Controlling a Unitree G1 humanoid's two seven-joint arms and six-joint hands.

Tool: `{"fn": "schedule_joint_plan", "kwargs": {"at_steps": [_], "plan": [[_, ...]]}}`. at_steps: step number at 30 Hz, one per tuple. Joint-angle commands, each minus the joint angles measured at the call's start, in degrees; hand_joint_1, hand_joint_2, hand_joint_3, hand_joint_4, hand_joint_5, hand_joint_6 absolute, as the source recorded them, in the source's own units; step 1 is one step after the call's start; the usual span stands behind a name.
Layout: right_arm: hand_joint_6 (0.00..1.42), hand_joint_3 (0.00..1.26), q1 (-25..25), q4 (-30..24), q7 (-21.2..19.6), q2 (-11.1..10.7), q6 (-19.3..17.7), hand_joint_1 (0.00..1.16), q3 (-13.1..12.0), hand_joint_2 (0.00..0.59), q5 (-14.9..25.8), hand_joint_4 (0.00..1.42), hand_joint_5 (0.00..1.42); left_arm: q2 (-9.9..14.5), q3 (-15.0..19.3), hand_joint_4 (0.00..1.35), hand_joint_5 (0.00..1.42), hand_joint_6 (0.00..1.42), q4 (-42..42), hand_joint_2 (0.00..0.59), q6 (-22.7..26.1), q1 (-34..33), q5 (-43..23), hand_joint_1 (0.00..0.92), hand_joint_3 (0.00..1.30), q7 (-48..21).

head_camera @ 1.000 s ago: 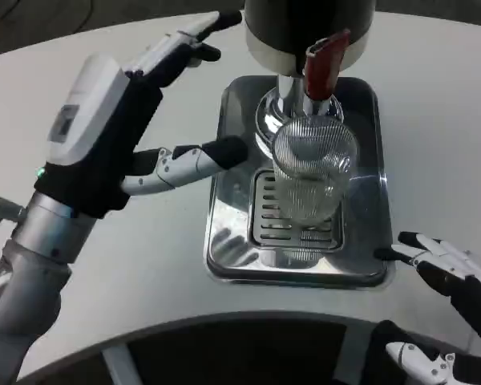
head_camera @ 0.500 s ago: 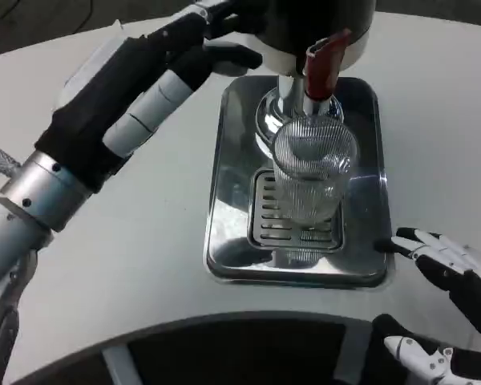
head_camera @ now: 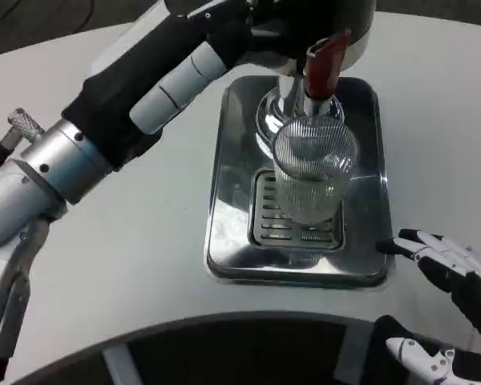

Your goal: Grasp the cup under the faucet to collect the drink, then remove the cup.

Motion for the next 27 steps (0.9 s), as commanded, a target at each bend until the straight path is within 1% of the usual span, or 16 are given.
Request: {"fn": "schedule_joint_plan", "kwargs": {"at_steps": [1, 5, 10, 22, 27], "plan": [[0.00, 0.16, 1.00, -0.48, -0.72, -0.20, -0.49, 0.49, -0.25, 0.420, 0.26, 0.05, 0.03, -1.28, -0.64, 0.14, 0.27, 0.24, 1.66, 0.105, 0.75, -2.90, 1.33, 0.000, 0.18, -1.19], [0.00, 0.16, 1.04, -0.61, -0.69, -0.29, -0.36, 0.49, -0.29, 0.420, 0.23, 0.05, 0.03, -2.18, -1.26, 0.14, 0.27, 0.24, 3.37, 0.108, 0.94, -5.00, 2.10, 0.000, 0.18, -1.88], [0.00, 0.16, 1.50, -0.82, -0.82, -0.37, -0.46, 0.49, -0.77, 0.420, 0.47, 0.05, 0.03, -4.00, -2.39, 0.14, 0.27, 0.24, 5.91, 0.111, 1.17, -7.79, 3.02, 0.000, 0.18, -3.38], [0.00, 0.16, 2.19, -0.84, -1.09, -0.25, -0.72, 0.49, -1.55, 0.420, 1.21, 0.05, 0.03, -7.48, -3.89, 0.14, 0.27, 0.24, 10.51, 0.114, -0.01, -10.87, 5.17, 0.000, 0.18, -4.76], [0.00, 0.16, 2.09, -0.77, -1.04, -0.45, -0.71, 0.49, -1.94, 0.420, 1.61, 0.05, 0.03, -8.18, -4.66, 0.14, 0.27, 0.24, 12.35, 0.117, -0.87, -11.27, 6.36, 0.000, 0.18, -5.33]]}}
